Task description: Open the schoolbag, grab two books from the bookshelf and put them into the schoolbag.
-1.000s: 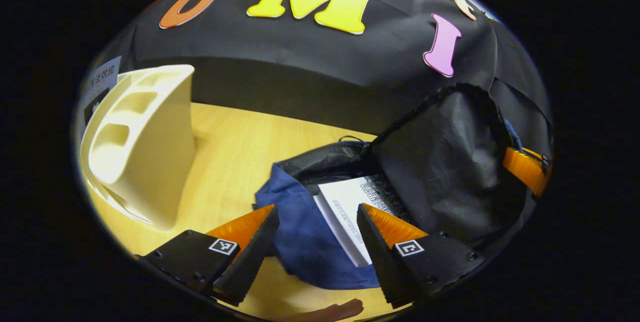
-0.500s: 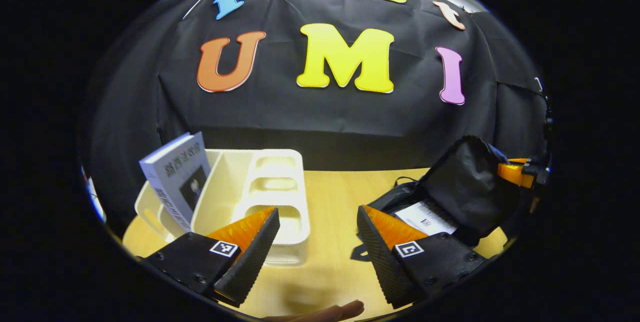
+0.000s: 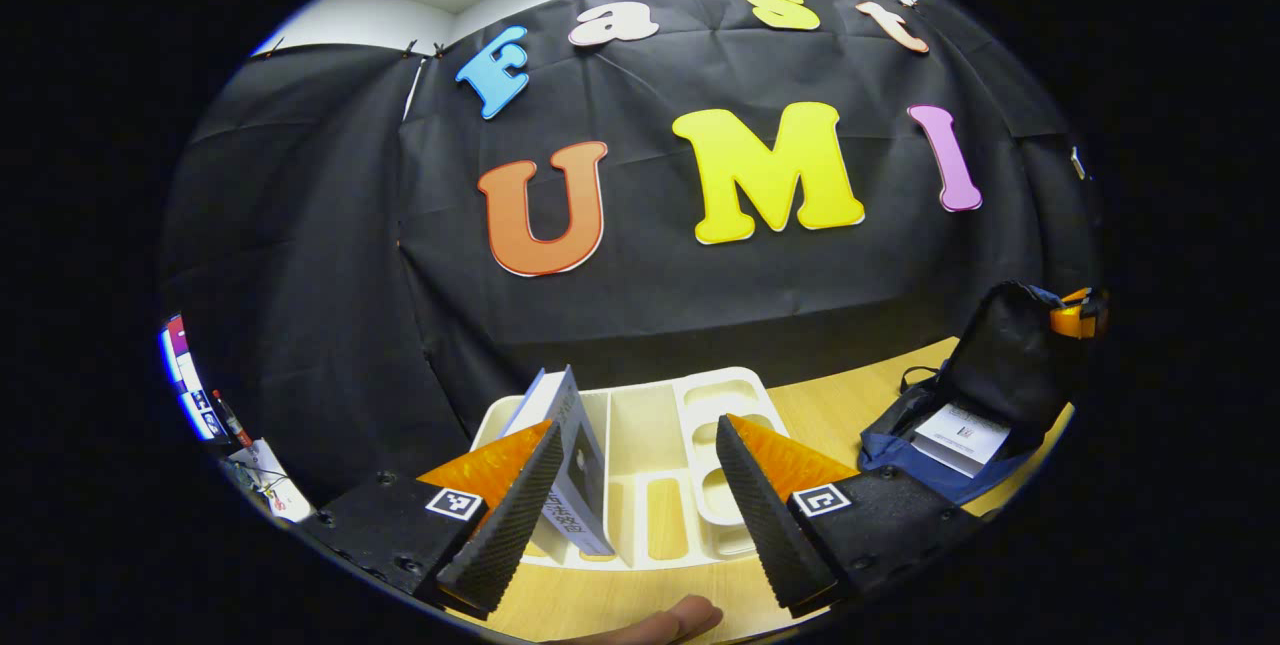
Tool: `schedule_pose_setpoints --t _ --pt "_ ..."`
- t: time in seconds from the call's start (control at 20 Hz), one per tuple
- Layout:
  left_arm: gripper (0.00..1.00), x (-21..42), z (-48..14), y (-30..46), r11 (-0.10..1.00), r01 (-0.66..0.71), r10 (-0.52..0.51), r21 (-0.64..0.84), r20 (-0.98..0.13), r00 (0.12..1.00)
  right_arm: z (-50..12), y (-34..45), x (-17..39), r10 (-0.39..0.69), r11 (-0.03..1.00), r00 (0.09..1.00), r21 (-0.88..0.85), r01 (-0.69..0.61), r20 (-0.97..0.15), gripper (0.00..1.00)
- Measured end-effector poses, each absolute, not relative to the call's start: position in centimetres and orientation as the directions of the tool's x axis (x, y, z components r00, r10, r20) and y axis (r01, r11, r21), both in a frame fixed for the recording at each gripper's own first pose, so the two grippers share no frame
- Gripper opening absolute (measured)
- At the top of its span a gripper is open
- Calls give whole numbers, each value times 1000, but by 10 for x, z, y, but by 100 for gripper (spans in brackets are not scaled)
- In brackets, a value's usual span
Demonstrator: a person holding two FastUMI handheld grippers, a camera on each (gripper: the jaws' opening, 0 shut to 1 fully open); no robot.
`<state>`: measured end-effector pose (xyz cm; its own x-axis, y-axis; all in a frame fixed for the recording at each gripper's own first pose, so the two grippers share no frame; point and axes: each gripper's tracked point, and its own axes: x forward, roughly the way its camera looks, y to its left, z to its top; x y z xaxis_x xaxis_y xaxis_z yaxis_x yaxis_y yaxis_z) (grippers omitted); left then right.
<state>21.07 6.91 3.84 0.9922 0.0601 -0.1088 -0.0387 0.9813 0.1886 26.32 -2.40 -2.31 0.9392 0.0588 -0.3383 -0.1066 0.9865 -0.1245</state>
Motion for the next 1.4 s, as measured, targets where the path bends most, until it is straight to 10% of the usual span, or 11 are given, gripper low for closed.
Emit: schedule_pose_setpoints --t 0.7,1.4 --pt "97 310 51 136 977 -15 99 212 -394 914 -23 -24 253 54 983 941 -149 -109 -334 4" --pt "87 341 -35 164 986 -25 146 166 -778 611 -32 -33 243 113 980 944 -120 -156 -309 4"
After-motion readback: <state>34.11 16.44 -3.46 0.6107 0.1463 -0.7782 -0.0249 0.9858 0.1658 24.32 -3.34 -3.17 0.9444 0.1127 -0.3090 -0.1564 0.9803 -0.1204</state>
